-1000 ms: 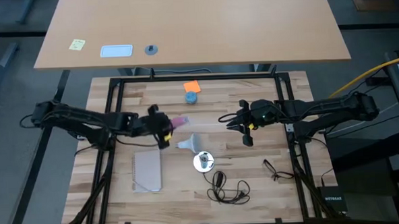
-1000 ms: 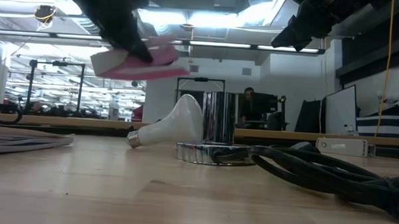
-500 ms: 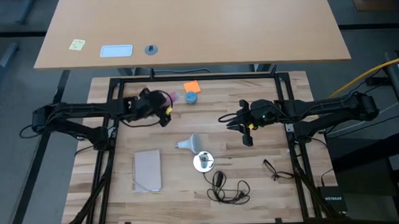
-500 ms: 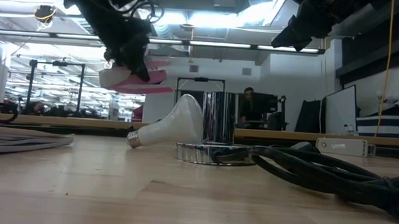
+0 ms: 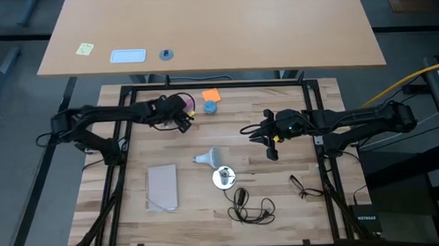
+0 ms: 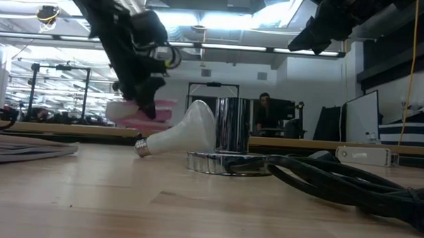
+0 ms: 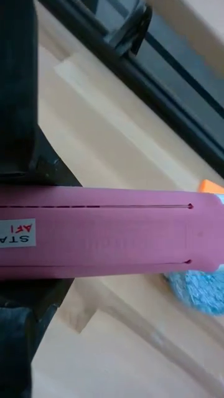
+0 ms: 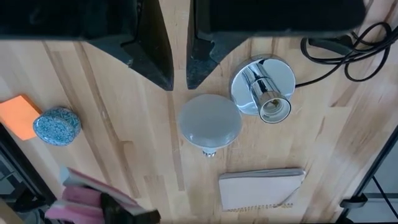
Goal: Screw lightbulb
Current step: Move the pink stapler to the top left of the table
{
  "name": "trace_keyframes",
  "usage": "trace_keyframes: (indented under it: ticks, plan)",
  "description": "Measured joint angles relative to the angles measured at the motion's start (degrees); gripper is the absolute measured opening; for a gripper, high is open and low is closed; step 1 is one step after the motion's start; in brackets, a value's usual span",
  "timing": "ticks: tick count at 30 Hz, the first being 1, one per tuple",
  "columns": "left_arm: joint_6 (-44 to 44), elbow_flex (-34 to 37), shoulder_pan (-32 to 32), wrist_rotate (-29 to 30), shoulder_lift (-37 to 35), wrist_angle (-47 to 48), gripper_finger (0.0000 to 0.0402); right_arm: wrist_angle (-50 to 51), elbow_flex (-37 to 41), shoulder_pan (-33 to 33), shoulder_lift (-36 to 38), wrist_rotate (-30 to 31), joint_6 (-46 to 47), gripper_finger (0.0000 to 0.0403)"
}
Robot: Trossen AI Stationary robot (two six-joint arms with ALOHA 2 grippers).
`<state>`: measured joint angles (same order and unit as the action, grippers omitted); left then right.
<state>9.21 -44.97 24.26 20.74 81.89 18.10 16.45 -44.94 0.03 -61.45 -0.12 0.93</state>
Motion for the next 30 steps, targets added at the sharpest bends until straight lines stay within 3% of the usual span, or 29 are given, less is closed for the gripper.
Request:
trace_keyframes:
  ticks: [11, 30]
  plan:
    - [1.39, 0.00, 3.10, -1.56, 10.37, -9.00, 0.0150, -0.02, 0.00, -0.02, 0.00, -0.01, -1.43, 0.0050]
    - [8.46, -0.02, 4.19, -1.68, 11.26, -8.77, 0.0153, -0.02, 0.01, 0.00, 0.00, -0.04, -1.44, 0.0050]
